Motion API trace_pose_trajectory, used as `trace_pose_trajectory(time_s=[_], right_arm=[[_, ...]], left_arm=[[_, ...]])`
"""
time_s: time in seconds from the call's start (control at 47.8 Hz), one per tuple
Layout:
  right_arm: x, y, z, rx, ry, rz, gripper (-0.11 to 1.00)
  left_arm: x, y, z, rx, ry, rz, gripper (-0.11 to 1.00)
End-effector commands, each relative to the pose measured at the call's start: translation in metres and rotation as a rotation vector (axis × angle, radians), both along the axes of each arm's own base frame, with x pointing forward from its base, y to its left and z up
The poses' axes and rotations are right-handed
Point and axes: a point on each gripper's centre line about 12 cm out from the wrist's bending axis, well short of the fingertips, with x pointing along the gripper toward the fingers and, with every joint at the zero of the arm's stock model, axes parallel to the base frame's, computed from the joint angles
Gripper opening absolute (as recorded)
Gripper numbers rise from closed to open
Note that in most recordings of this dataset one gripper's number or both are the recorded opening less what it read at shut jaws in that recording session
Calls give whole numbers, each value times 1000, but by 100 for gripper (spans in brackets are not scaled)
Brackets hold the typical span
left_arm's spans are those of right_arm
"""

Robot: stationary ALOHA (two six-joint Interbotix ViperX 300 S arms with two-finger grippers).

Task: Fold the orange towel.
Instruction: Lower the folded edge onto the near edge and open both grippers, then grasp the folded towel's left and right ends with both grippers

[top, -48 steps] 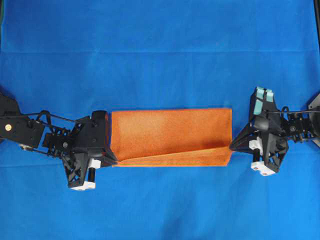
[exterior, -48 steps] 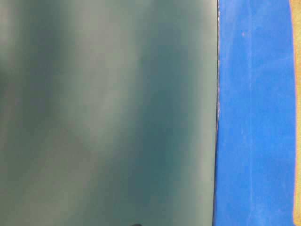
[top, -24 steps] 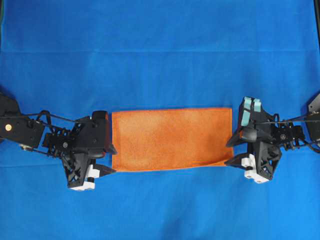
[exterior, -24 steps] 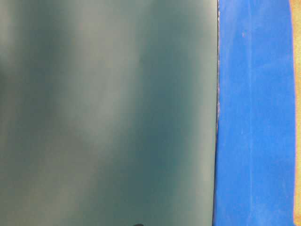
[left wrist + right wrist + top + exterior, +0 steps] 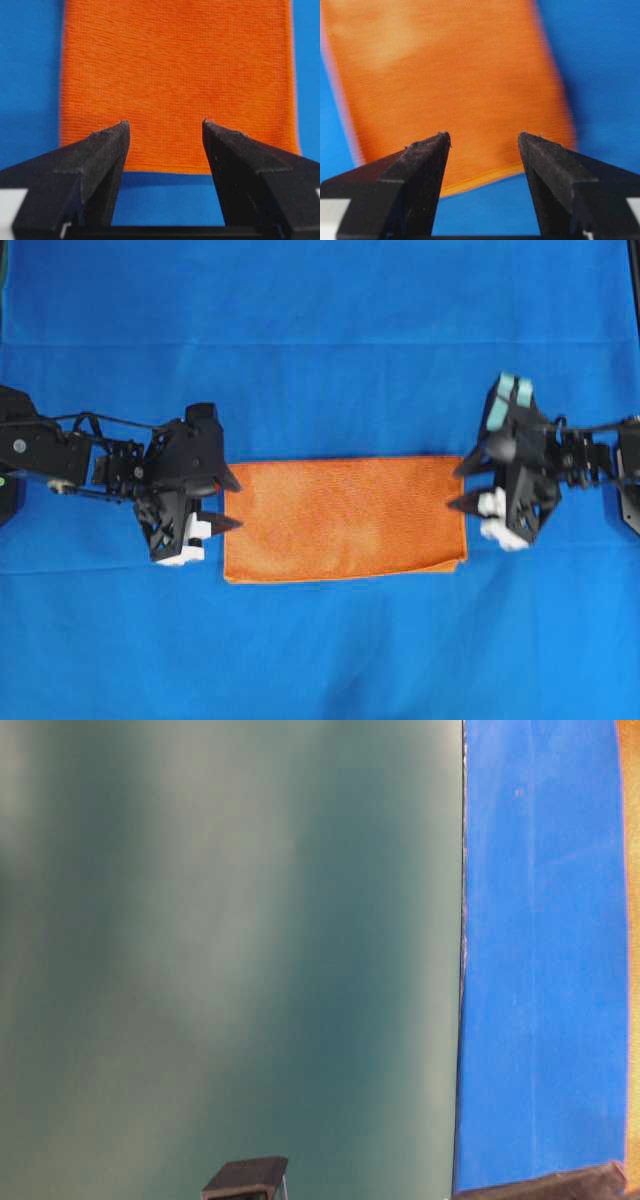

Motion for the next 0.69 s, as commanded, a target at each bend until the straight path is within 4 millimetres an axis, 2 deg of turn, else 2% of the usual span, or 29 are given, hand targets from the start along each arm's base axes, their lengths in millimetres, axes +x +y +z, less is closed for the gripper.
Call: trace_pose_trajectory(time_s=[0.0, 0.23, 0.503, 0.67], right_arm=[[4, -9, 8, -22, -26, -11, 61], [8, -23, 3, -61, -7, -23, 61], [10, -34, -33, -64, 101, -42, 61], [10, -34, -44, -60, 133, -39, 61]], left_arm=[[5, 9, 11, 10, -39, 14, 52], [5, 21, 2, 22, -18, 40, 53], [6, 42, -23, 26, 32, 102, 53], [3, 48, -38, 25, 80, 120, 53]])
